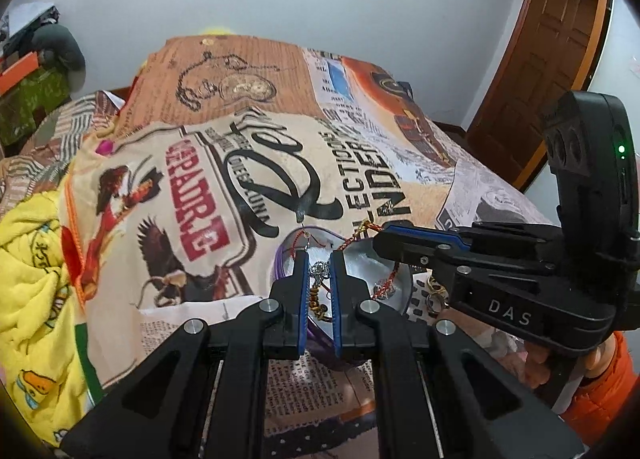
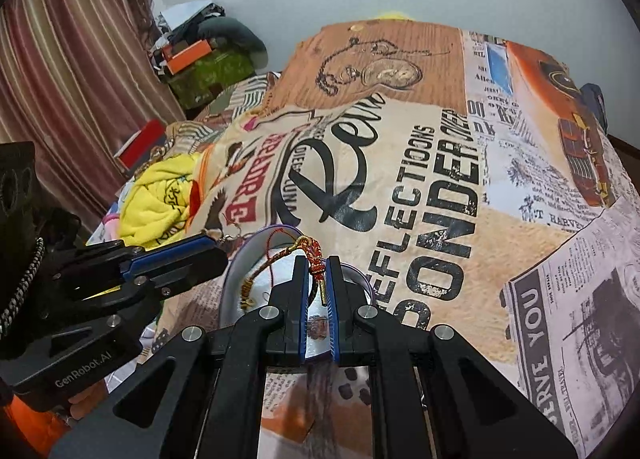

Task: Organize jewelry
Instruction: 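Open both tools to release the earring and bracelet into the tin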

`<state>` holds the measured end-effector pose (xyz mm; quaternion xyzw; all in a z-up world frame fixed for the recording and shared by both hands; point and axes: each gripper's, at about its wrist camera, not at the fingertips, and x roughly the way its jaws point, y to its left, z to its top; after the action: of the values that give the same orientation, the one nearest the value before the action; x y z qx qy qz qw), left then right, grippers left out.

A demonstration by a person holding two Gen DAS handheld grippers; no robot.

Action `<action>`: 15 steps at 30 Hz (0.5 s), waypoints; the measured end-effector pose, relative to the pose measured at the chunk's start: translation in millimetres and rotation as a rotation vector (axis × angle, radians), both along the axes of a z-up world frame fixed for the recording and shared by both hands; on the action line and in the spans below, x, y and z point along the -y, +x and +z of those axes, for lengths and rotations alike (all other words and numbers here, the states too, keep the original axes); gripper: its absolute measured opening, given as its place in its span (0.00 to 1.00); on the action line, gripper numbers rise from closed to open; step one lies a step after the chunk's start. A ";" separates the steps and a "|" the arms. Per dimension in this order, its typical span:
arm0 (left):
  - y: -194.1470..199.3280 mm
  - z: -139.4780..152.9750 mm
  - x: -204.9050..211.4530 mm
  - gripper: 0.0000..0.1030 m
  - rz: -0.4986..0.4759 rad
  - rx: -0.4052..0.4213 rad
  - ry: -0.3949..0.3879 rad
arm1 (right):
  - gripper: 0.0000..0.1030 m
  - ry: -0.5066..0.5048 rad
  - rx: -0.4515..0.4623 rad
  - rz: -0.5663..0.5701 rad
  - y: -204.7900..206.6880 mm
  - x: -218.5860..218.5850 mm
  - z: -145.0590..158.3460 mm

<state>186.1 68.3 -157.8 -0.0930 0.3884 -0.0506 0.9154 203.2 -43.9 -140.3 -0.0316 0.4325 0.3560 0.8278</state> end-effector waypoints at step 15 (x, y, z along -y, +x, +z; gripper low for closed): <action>8.4 -5.2 8.2 0.08 -0.028 -0.035 -0.002 | 0.12 -0.032 -0.026 0.012 3.4 2.1 -5.5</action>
<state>194.5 60.1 -163.1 -0.0891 0.4056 -0.0623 0.9076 206.5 -46.0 -145.9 -0.0427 0.4485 0.3546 0.8193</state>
